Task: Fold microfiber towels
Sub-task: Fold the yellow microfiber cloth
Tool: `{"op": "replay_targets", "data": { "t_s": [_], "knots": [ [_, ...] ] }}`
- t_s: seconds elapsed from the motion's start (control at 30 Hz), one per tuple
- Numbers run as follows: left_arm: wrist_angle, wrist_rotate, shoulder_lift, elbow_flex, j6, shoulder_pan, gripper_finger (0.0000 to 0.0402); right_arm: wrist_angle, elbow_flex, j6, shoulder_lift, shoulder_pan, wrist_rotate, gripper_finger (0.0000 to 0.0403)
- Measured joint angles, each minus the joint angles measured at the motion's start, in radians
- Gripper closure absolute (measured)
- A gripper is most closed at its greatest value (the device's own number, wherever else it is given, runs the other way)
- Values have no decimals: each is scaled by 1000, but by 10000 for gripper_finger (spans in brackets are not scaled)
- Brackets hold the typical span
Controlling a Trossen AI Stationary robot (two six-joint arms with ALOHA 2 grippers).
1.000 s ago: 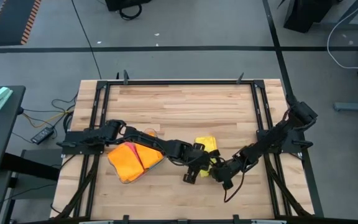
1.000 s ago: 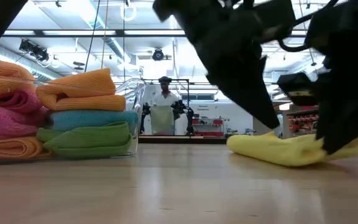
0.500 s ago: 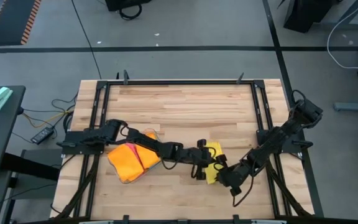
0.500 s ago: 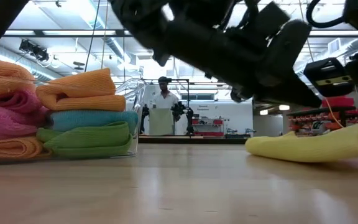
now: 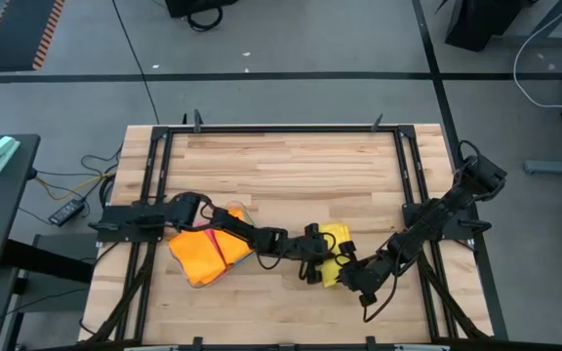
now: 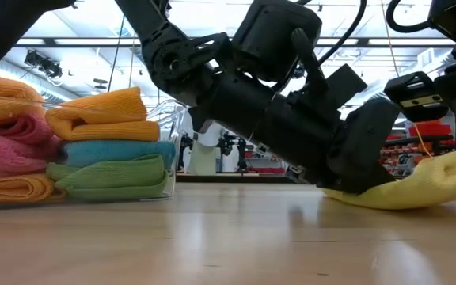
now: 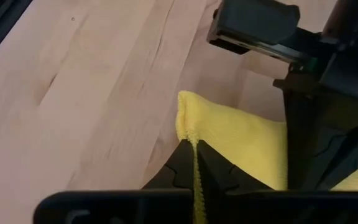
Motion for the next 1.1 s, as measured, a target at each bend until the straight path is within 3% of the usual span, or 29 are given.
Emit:
{"op": "replay_targets", "data": {
  "t_s": [0.27, 0.4, 0.6, 0.73, 0.93, 1.1],
  "knots": [
    [-18, 2, -20, -4, 76, -21, 381, -117, 69, 5, -14, 0, -1, 394],
    [-129, 5, -68, -5, 72, -15, 394, -187, 104, 4, -46, 0, 7, 393],
    [-224, 4, -117, -4, 75, -6, 381, -188, 107, 7, -77, 0, 3, 393],
    [-273, 61, -118, -4, 45, -6, 377, -189, 107, 35, -79, 0, -13, 393],
    [-269, 75, -118, -4, 69, -13, 395, -187, 107, 62, -78, -4, -24, 393],
    [-273, 70, -111, -4, 77, -12, 381, -187, 106, 34, -75, -37, 7, 393]
  ]
}}
